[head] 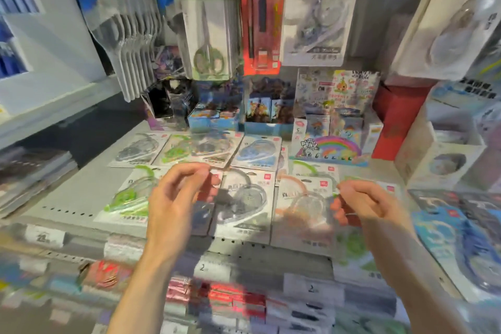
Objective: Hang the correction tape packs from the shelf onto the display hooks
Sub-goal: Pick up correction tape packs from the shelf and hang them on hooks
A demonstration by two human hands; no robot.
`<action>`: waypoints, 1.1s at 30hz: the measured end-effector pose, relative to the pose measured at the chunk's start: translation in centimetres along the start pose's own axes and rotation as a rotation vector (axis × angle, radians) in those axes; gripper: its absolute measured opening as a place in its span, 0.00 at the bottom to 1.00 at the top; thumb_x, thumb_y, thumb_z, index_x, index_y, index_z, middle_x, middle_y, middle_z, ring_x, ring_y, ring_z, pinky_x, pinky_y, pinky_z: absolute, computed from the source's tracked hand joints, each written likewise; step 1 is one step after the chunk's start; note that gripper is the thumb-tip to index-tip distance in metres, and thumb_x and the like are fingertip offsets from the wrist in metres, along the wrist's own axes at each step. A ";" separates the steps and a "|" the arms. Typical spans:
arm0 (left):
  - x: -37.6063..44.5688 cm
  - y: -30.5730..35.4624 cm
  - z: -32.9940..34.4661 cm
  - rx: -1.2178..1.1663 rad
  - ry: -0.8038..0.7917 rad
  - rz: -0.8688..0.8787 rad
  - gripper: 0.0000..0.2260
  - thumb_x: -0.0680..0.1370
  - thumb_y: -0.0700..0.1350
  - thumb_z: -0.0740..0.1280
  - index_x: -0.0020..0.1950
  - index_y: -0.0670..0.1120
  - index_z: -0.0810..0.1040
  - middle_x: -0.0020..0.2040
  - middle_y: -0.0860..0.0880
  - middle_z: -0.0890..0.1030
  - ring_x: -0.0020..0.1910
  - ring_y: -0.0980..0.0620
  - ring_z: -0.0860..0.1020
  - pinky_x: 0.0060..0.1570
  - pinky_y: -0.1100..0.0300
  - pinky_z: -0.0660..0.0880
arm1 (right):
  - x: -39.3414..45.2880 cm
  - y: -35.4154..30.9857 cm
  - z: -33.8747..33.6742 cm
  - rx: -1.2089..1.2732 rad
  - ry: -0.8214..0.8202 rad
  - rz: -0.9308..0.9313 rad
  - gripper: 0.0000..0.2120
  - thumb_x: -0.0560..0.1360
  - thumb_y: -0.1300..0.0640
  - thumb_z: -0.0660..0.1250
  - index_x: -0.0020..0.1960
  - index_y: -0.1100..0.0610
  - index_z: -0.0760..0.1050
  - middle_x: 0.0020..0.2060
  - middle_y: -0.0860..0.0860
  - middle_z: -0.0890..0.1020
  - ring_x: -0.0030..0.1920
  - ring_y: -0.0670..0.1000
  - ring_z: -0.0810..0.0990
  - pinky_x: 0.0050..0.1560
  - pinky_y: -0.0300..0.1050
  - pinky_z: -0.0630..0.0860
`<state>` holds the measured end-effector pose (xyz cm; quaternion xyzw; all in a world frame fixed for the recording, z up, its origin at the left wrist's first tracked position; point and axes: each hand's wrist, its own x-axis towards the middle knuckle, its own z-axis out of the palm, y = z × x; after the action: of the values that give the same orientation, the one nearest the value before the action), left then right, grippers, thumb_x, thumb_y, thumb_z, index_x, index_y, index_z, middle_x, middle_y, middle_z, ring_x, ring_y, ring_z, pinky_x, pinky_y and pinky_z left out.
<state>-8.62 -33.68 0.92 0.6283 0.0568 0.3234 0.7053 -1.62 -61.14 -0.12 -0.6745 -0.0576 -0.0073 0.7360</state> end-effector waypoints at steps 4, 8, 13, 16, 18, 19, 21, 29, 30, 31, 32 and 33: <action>2.8 -0.7 -4.9 -0.038 -0.010 -0.017 0.07 0.79 0.40 0.70 0.44 0.49 0.85 0.37 0.50 0.86 0.34 0.56 0.83 0.37 0.67 0.79 | -0.9 0.6 4.8 0.047 0.058 -0.026 0.05 0.80 0.64 0.67 0.47 0.61 0.81 0.32 0.55 0.84 0.29 0.49 0.79 0.32 0.38 0.79; 7.1 -0.8 -11.1 -0.098 -0.063 -0.076 0.07 0.77 0.40 0.69 0.42 0.48 0.85 0.35 0.50 0.85 0.32 0.56 0.81 0.35 0.67 0.78 | -1.7 1.1 11.5 0.064 0.132 -0.047 0.05 0.80 0.64 0.67 0.47 0.61 0.81 0.32 0.55 0.85 0.30 0.49 0.80 0.33 0.37 0.79; 12.3 -1.0 -18.7 0.057 -0.114 -0.091 0.05 0.71 0.49 0.71 0.41 0.54 0.87 0.37 0.51 0.86 0.36 0.55 0.83 0.37 0.65 0.79 | -1.9 1.6 19.5 -0.024 0.156 -0.057 0.06 0.81 0.63 0.67 0.48 0.58 0.81 0.33 0.53 0.86 0.31 0.47 0.81 0.34 0.35 0.79; 14.8 -1.2 -22.1 0.133 -0.173 -0.082 0.05 0.73 0.52 0.70 0.44 0.56 0.86 0.40 0.50 0.86 0.38 0.54 0.83 0.39 0.64 0.80 | -1.3 2.0 23.3 -0.061 0.123 -0.051 0.06 0.81 0.63 0.67 0.48 0.58 0.81 0.33 0.54 0.85 0.32 0.48 0.82 0.37 0.35 0.80; 16.6 -1.5 -23.5 0.203 -0.184 -0.079 0.05 0.75 0.49 0.69 0.44 0.55 0.86 0.41 0.49 0.87 0.38 0.53 0.83 0.39 0.63 0.80 | -0.6 2.1 25.6 -0.062 0.088 -0.041 0.05 0.81 0.61 0.68 0.49 0.59 0.82 0.34 0.54 0.85 0.32 0.48 0.82 0.37 0.36 0.80; 17.6 -1.8 -23.9 0.232 -0.186 -0.082 0.05 0.74 0.50 0.69 0.44 0.54 0.86 0.41 0.49 0.86 0.38 0.54 0.83 0.39 0.63 0.80 | 0.0 2.2 26.7 -0.073 0.070 -0.042 0.04 0.81 0.61 0.68 0.49 0.59 0.82 0.34 0.54 0.86 0.32 0.48 0.82 0.37 0.35 0.80; 19.7 -2.7 -24.2 0.294 -0.199 -0.092 0.06 0.72 0.50 0.70 0.44 0.52 0.85 0.41 0.50 0.86 0.36 0.57 0.82 0.37 0.66 0.79 | 1.4 2.4 28.5 -0.132 0.029 -0.042 0.04 0.81 0.61 0.68 0.50 0.59 0.81 0.35 0.54 0.86 0.33 0.48 0.82 0.39 0.36 0.80; 26.3 -7.9 -22.0 0.852 -0.389 -0.155 0.20 0.74 0.52 0.77 0.62 0.47 0.79 0.53 0.50 0.78 0.46 0.53 0.76 0.47 0.62 0.71 | 7.3 3.4 34.2 -0.433 -0.255 0.024 0.04 0.81 0.61 0.68 0.53 0.57 0.82 0.49 0.65 0.84 0.45 0.57 0.83 0.52 0.50 0.80; 26.6 -8.1 -21.9 0.934 -0.424 -0.136 0.24 0.73 0.55 0.77 0.65 0.47 0.79 0.57 0.49 0.76 0.52 0.51 0.77 0.51 0.61 0.72 | 7.7 3.5 34.5 -0.444 -0.282 0.030 0.04 0.81 0.62 0.68 0.52 0.57 0.82 0.50 0.67 0.83 0.44 0.55 0.82 0.49 0.47 0.81; 26.8 -8.4 -21.8 0.982 -0.458 -0.122 0.27 0.72 0.57 0.77 0.66 0.47 0.78 0.59 0.48 0.76 0.57 0.49 0.77 0.57 0.60 0.72 | 8.1 3.7 34.7 -0.449 -0.299 0.036 0.04 0.81 0.63 0.68 0.52 0.57 0.82 0.50 0.67 0.83 0.43 0.51 0.82 0.46 0.43 0.80; 26.9 -8.5 -21.8 1.008 -0.483 -0.104 0.29 0.71 0.59 0.78 0.66 0.48 0.79 0.59 0.48 0.75 0.60 0.47 0.76 0.60 0.57 0.73 | 8.3 3.8 34.8 -0.455 -0.308 0.043 0.05 0.82 0.63 0.67 0.52 0.57 0.82 0.51 0.67 0.83 0.42 0.48 0.83 0.43 0.39 0.80; 27.0 -8.5 -21.8 1.022 -0.501 -0.075 0.29 0.69 0.60 0.79 0.65 0.47 0.80 0.57 0.49 0.75 0.61 0.45 0.76 0.61 0.55 0.73 | 8.5 4.0 35.0 -0.459 -0.315 0.054 0.05 0.82 0.64 0.67 0.52 0.58 0.82 0.51 0.67 0.83 0.42 0.45 0.83 0.42 0.37 0.80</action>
<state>5.25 -0.96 -2.58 0.9448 0.0591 0.0707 0.3145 4.51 -25.47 -0.37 -0.8177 -0.1500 0.1042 0.5458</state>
